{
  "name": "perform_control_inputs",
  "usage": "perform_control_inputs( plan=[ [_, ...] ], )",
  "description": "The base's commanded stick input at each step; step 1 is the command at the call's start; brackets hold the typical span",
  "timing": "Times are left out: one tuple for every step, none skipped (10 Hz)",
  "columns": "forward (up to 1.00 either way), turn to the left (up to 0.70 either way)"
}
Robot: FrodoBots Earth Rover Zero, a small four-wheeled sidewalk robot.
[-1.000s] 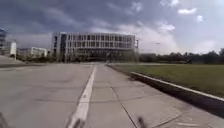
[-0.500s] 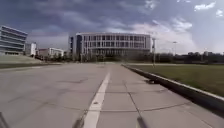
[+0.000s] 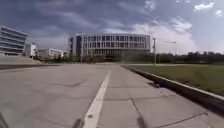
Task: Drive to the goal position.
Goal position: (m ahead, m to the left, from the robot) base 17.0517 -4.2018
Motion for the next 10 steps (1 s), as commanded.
perform_control_inputs(
  plan=[
    [0.68, 0.0],
    [0.67, 0.0],
    [0.66, 0.0],
    [0.66, 0.0],
    [0.67, 0.0],
    [0.66, 0.0],
    [0.66, 0.0],
    [0.66, 0.0],
    [0.66, 0.0],
    [0.66, 0.0]
  ],
)
